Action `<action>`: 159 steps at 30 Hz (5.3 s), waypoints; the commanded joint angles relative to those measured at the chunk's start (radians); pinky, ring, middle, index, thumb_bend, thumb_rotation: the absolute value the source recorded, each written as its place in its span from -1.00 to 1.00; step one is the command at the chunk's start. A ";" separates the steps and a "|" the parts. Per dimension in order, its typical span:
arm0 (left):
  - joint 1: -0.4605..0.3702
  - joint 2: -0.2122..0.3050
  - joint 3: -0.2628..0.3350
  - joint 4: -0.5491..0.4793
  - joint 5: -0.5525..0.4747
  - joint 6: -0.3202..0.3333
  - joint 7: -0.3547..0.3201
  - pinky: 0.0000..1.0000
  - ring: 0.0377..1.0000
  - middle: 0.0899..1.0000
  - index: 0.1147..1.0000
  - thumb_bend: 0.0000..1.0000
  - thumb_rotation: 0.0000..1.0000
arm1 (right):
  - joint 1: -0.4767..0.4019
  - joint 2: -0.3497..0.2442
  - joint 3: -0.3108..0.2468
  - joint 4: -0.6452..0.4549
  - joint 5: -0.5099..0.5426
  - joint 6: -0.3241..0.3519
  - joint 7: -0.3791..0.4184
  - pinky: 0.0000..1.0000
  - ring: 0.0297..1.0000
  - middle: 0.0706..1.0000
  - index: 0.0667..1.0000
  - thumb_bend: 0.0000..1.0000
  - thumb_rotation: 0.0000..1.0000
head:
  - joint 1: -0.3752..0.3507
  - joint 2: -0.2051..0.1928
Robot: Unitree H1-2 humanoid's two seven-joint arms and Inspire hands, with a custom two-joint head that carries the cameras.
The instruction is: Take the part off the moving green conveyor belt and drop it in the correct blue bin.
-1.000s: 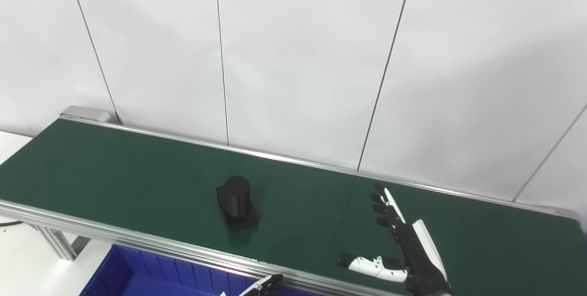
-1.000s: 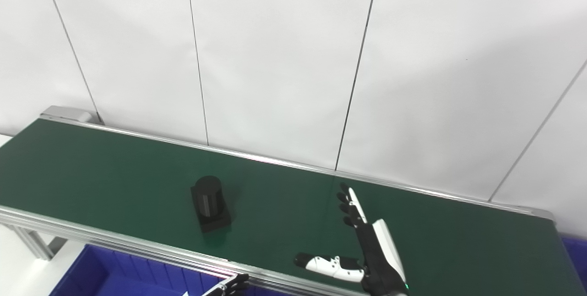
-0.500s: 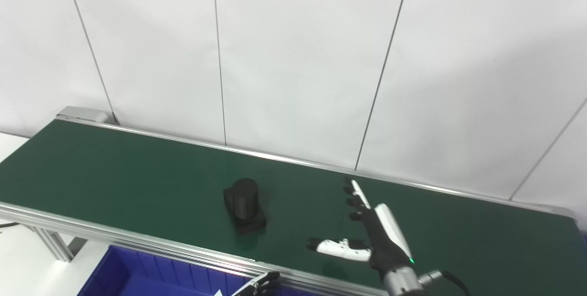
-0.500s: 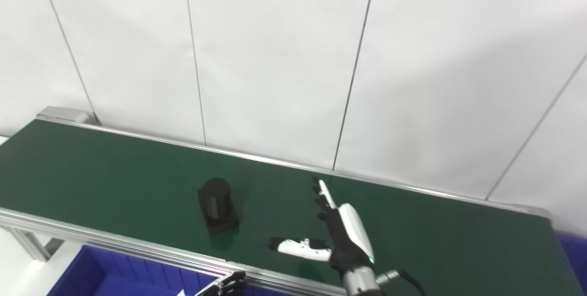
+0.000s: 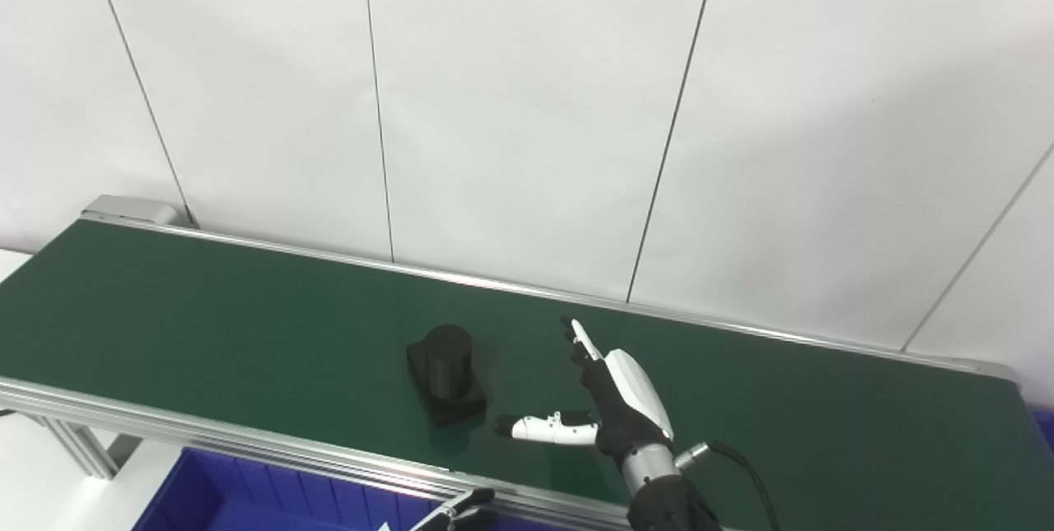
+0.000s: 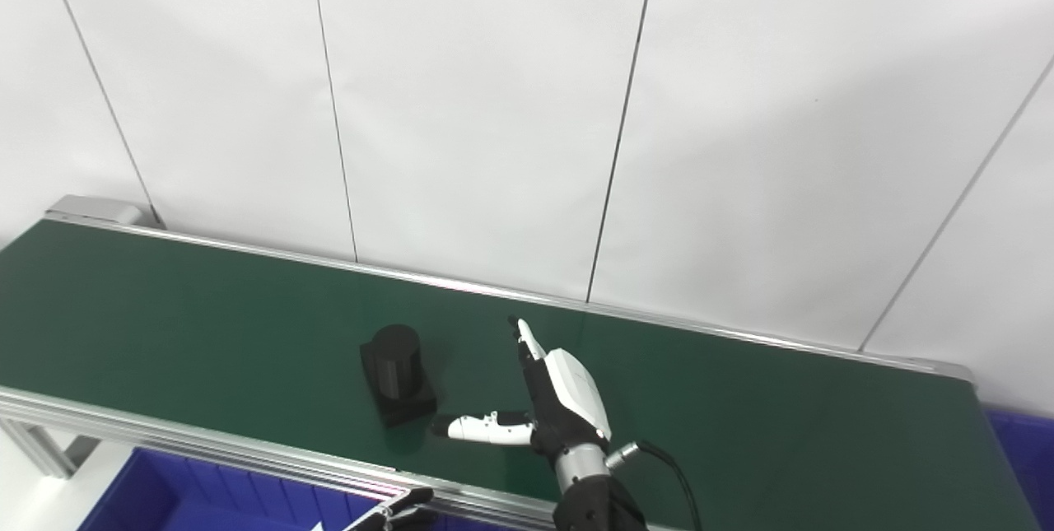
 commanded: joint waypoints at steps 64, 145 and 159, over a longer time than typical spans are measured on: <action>-0.015 0.035 -0.015 -0.024 0.007 -0.024 -0.020 0.61 0.70 0.72 0.72 1.00 -0.51 | -0.258 0.164 -0.026 0.622 0.090 -0.335 -0.555 -0.37 -0.30 -0.13 0.09 0.01 -1.00 | -0.075 0.022; 0.002 0.067 0.023 -0.259 0.008 0.190 -0.026 0.58 0.74 0.81 0.83 0.90 -0.43 | 0.555 -0.100 -0.065 -0.514 -0.438 0.078 0.266 0.90 0.96 0.95 0.98 0.81 -0.42 | -0.162 0.280; 0.011 0.090 0.033 -0.269 0.013 0.187 -0.027 0.54 0.71 0.79 0.83 0.92 -0.39 | 0.635 -0.037 -0.039 -0.530 -0.187 -0.002 0.116 0.92 1.00 1.00 1.00 0.99 -0.07 | -0.159 0.288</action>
